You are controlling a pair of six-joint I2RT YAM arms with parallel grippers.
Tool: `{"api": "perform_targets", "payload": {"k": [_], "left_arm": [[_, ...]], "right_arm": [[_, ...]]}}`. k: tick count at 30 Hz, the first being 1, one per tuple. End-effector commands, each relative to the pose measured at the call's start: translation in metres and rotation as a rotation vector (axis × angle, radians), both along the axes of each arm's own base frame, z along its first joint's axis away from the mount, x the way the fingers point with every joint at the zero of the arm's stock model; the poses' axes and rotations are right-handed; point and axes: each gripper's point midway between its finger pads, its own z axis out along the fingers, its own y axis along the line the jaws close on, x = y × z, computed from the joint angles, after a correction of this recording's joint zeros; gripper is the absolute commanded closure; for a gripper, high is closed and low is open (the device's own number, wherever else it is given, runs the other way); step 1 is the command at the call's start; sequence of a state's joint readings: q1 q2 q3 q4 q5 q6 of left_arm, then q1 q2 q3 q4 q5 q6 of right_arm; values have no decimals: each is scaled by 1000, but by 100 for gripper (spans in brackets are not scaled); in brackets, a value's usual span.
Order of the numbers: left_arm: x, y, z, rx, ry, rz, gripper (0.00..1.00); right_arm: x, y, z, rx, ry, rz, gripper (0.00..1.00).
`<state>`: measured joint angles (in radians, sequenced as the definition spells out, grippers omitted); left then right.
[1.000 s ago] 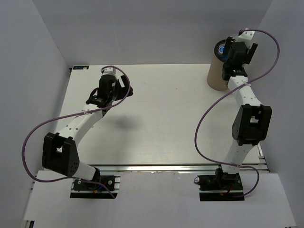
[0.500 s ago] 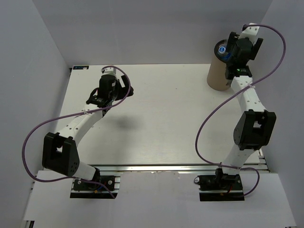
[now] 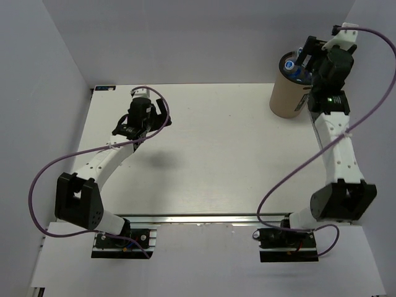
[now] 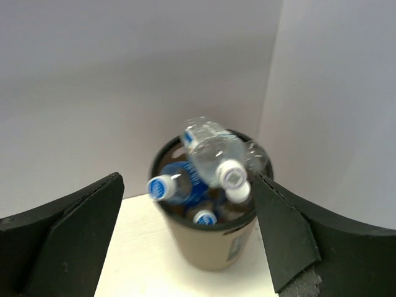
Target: Put the plastic bottles in the bin
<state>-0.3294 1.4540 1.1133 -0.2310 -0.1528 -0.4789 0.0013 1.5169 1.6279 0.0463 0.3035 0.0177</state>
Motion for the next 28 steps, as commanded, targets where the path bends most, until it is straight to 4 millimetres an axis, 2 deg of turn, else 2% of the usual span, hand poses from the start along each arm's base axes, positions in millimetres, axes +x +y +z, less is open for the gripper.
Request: {"api": "perform_targets", "payload": {"k": [1, 2, 3, 4, 5, 7, 8, 10, 11, 13, 14, 15, 17, 18, 22, 28], "left_arm": [[-6, 21, 46, 6, -91, 96, 2], [-10, 25, 40, 7, -77, 115, 2], [-13, 31, 39, 15, -74, 141, 2], [-16, 33, 38, 14, -68, 154, 2], [-21, 36, 39, 2, -64, 173, 2], [-30, 47, 30, 3, -39, 239, 2], [-38, 51, 27, -19, -20, 277, 2], [-50, 61, 9, -9, 19, 324, 2], [-56, 64, 3, -18, 38, 351, 2], [-68, 72, -2, -23, 45, 387, 2], [-74, 76, -3, -23, 50, 411, 2], [-78, 79, 5, -39, 27, 422, 2], [-87, 88, 6, -50, 15, 475, 2], [-91, 91, 14, -68, -12, 492, 2], [-99, 91, 22, -116, -44, 486, 2], [-105, 93, 22, -117, -33, 491, 2]], "right_arm": [[-42, 26, -4, 118, 50, 134, 11], [-61, 32, -2, 143, 45, 161, 11], [-69, 42, -11, 194, 51, 208, 11], [-75, 47, -52, 223, 123, 226, 11], [-96, 52, -49, 239, 94, 253, 11], [-114, 60, -73, 313, 115, 278, 11], [-129, 63, -101, 332, 151, 289, 11], [-145, 75, -126, 381, 183, 338, 11], [-159, 75, -152, 402, 212, 333, 11], [-173, 71, -169, 471, 206, 289, 11], [-179, 72, -198, 490, 253, 276, 11], [-182, 68, -208, 497, 259, 252, 11], [-188, 67, -222, 515, 266, 239, 10], [-190, 65, -236, 515, 289, 219, 11], [-193, 53, -238, 498, 291, 153, 11], [-196, 48, -239, 463, 275, 140, 11]]}}
